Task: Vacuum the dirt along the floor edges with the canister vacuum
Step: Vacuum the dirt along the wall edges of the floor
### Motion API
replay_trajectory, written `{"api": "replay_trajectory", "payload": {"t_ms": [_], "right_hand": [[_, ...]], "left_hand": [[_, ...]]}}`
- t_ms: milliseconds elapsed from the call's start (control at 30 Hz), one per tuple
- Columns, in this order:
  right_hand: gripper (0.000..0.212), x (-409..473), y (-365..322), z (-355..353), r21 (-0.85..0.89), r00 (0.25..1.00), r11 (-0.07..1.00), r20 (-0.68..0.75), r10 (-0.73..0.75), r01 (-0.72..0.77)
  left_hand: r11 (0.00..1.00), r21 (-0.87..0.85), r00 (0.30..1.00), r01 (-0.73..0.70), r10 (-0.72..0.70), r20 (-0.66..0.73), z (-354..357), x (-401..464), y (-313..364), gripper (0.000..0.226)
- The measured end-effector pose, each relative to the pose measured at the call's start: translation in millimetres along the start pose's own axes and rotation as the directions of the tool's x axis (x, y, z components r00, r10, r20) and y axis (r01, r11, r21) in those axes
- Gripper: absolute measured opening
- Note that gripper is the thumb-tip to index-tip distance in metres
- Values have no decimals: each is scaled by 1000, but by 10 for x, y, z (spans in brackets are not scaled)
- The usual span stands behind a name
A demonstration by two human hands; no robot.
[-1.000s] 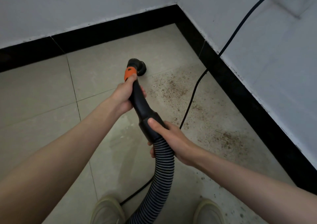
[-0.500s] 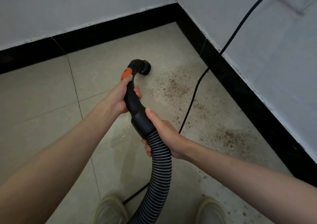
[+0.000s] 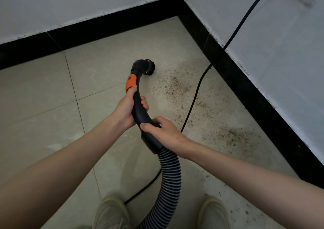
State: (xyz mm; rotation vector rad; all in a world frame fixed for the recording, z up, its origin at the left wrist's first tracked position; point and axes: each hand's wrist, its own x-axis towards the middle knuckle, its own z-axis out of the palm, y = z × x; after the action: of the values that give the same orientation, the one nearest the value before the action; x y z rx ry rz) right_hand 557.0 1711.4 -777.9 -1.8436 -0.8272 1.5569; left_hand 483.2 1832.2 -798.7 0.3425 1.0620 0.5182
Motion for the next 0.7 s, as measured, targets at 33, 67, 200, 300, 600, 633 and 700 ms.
{"api": "replay_trajectory", "payload": {"t_ms": [33, 67, 200, 300, 600, 633, 700], "right_hand": [[33, 1, 9, 20, -112, 998, 994, -58, -14, 7], [31, -2, 21, 38, -192, 995, 981, -96, -31, 12], [39, -10, 68, 55, -317, 982, 947, -162, -101, 45], [39, 10, 65, 30, -275, 981, 959, -160, -110, 63], [36, 65, 134, -52, -264, 977, 962, -182, -114, 63], [35, 69, 148, -72, -257, 976, 964, -187, -114, 63], [35, 77, 184, -126, -235, 974, 970, -197, -115, 67]], "left_hand": [[1000, 9, 1000, 9, -9, -8, 0, 5, -31, 28], [1000, 13, 1000, 18, -18, -13, -1, 11, -60, 28], [998, 51, 999, 27, -26, -19, 12, 28, -118, 30], [992, 120, 999, 23, -17, -45, 27, 45, -92, 30], [916, 399, 974, -45, 129, -186, 175, 176, -82, 42], [912, 408, 976, -49, 131, -176, 201, 183, -98, 41], [906, 419, 979, -53, 130, -158, 251, 206, -127, 37]]}}
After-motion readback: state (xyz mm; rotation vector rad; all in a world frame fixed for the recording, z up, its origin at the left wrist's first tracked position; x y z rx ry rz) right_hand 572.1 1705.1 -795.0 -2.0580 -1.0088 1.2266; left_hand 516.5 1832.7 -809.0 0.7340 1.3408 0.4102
